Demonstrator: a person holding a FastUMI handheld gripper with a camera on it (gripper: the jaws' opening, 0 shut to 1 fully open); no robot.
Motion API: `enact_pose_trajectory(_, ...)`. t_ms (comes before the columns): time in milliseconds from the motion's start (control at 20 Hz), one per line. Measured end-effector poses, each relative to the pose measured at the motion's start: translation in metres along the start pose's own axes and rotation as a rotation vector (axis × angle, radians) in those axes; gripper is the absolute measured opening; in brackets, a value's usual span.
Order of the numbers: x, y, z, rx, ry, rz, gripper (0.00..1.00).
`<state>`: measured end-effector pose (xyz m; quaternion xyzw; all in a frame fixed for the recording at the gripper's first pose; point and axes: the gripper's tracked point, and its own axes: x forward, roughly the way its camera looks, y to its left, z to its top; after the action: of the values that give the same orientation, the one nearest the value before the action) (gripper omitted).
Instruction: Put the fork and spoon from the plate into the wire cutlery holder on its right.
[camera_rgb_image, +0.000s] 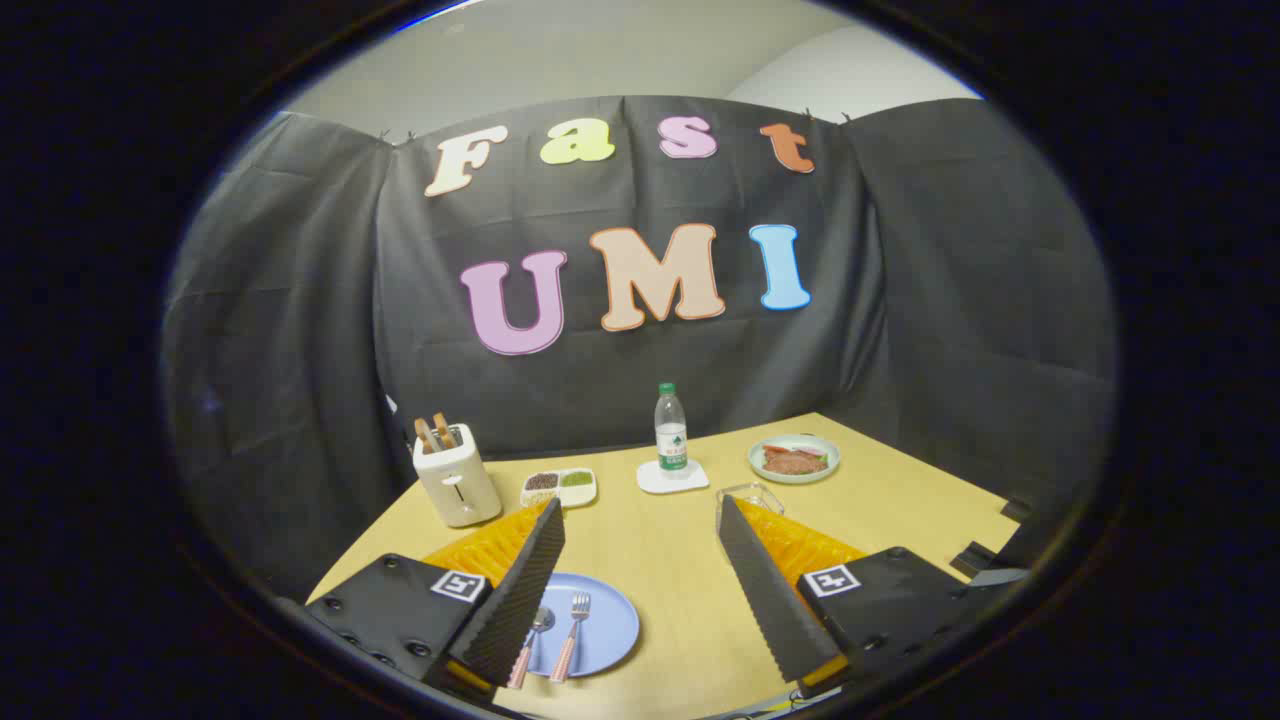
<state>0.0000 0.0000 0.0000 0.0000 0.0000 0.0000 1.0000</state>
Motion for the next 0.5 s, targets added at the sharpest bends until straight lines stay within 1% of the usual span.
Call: enact_pose_trajectory(500,-0.024,0.002,-0.017,-0.009,0.043,-0.026,0.99)
